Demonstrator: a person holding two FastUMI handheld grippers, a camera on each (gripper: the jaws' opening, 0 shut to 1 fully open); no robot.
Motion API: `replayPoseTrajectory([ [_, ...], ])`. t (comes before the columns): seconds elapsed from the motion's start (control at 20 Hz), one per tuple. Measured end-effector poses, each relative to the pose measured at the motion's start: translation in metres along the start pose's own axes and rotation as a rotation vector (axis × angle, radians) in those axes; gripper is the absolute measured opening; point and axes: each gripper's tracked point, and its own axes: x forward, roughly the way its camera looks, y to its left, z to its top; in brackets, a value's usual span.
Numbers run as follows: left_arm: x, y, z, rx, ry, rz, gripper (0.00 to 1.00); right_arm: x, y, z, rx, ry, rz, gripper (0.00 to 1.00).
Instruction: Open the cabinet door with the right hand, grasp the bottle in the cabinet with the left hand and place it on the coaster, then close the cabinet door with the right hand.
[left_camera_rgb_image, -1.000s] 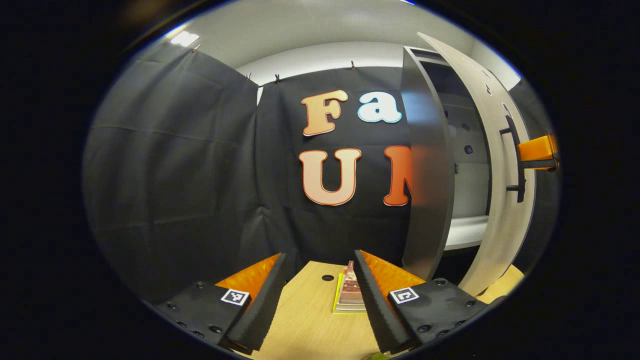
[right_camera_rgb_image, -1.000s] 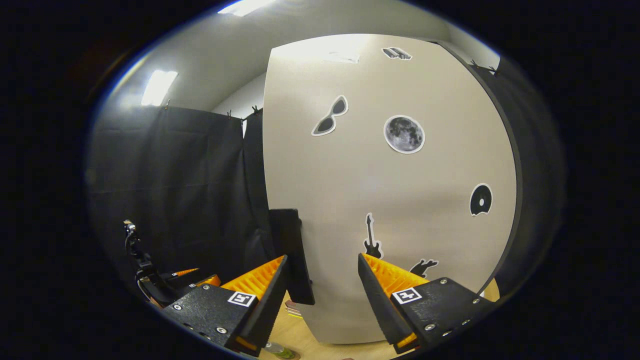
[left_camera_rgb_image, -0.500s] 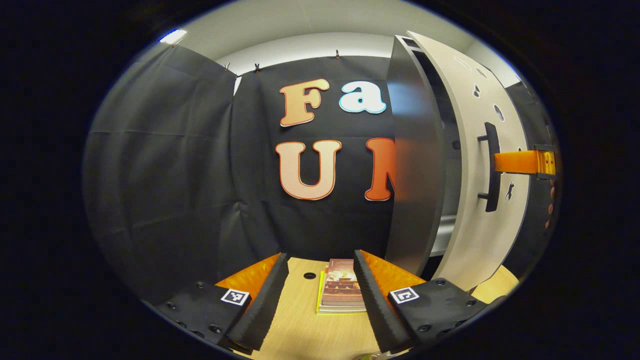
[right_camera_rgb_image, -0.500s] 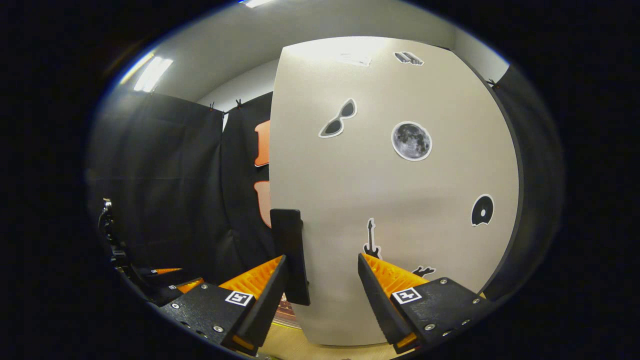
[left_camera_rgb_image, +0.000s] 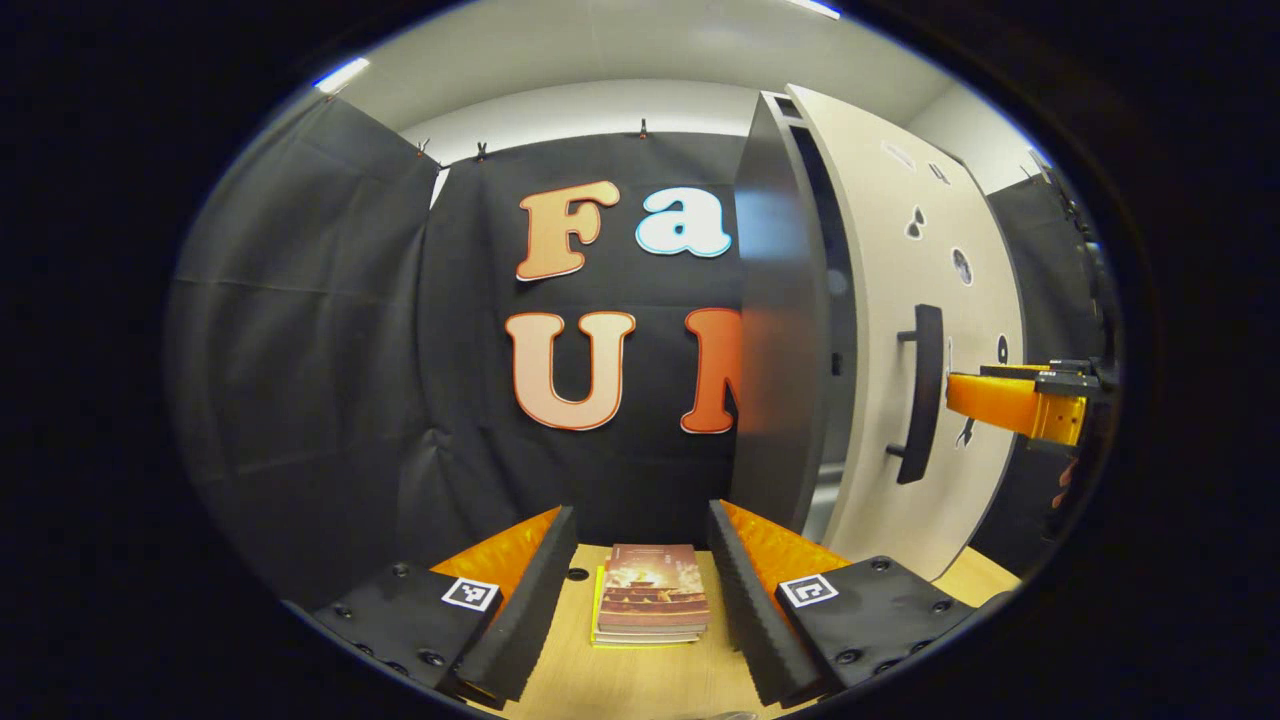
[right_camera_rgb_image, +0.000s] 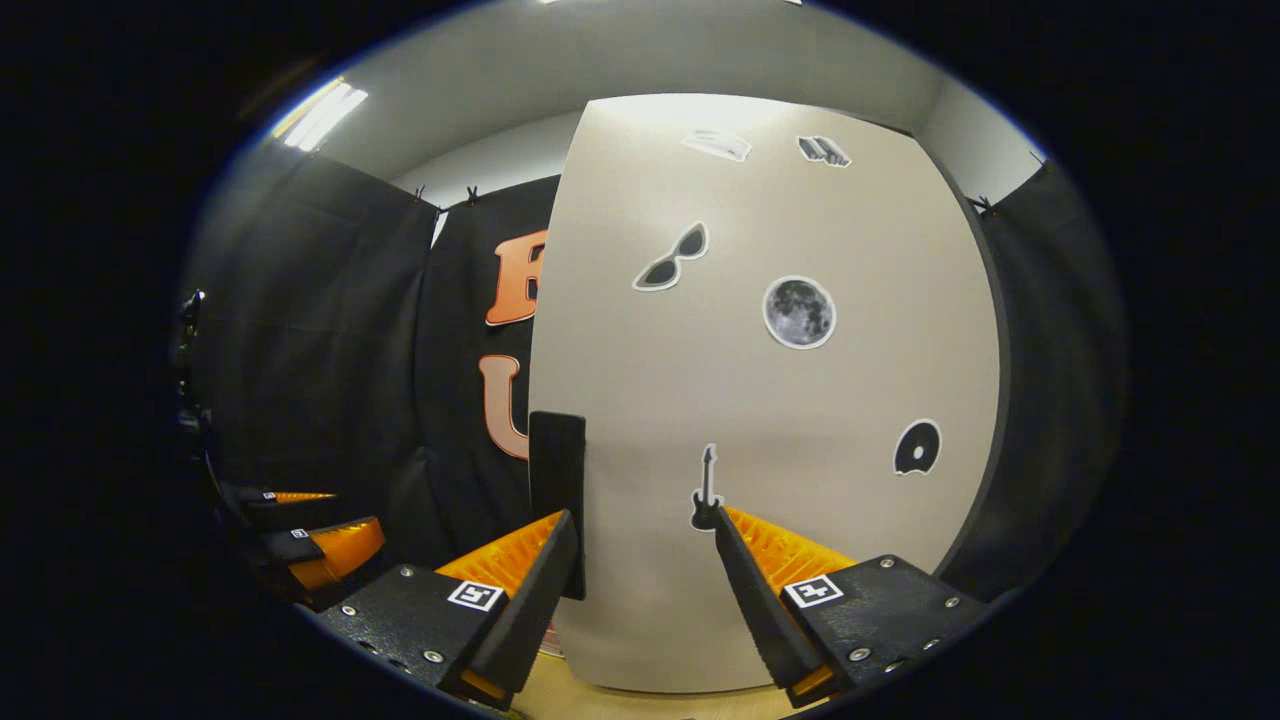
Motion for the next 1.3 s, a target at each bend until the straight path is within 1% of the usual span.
replayPoseTrajectory([
  [0.15, -0.009, -0.019, 0.014, -0.02, -0.014, -0.018, 0.87, -0.031, -0.023, 0.009, 0.006, -0.018, -0.022, 0.87],
  [0.45, -0.036, -0.047, 0.049, -0.062, -0.05, -0.04, 0.86, -0.099, -0.084, 0.026, -0.033, -0.036, -0.12, 0.87],
  [0.6, -0.051, -0.045, 0.058, -0.075, -0.047, -0.008, 0.87, -0.13, -0.107, 0.037, -0.035, -0.06, -0.146, 0.87],
  [0.7, -0.063, -0.046, 0.065, -0.074, -0.057, 0.026, 0.89, -0.149, -0.12, 0.044, -0.039, -0.077, -0.156, 0.87],
  [0.75, -0.069, -0.045, 0.069, -0.072, -0.066, 0.051, 0.86, -0.159, -0.126, 0.047, -0.042, -0.087, -0.161, 0.87],
  [0.9, -0.085, -0.07, 0.08, -0.079, -0.087, 0.037, 0.89, -0.183, -0.138, 0.051, -0.034, -0.106, -0.166, 0.87],
  [1.05, -0.1, -0.088, 0.1, -0.076, -0.129, 0.02, 0.87, -0.201, -0.149, 0.052, -0.037, -0.113, -0.168, 0.86],
  [1.15, -0.111, -0.097, 0.11, -0.071, -0.155, 0.018, 0.9, -0.212, -0.154, 0.053, -0.035, -0.117, -0.165, 0.86],
  [1.2, -0.115, -0.1, 0.115, -0.071, -0.168, 0.021, 0.88, -0.218, -0.158, 0.054, -0.034, -0.121, -0.163, 0.86],
  [1.3, -0.121, -0.114, 0.119, -0.072, -0.175, 0.014, 0.92, -0.227, -0.162, 0.054, -0.032, -0.127, -0.155, 0.86],
])
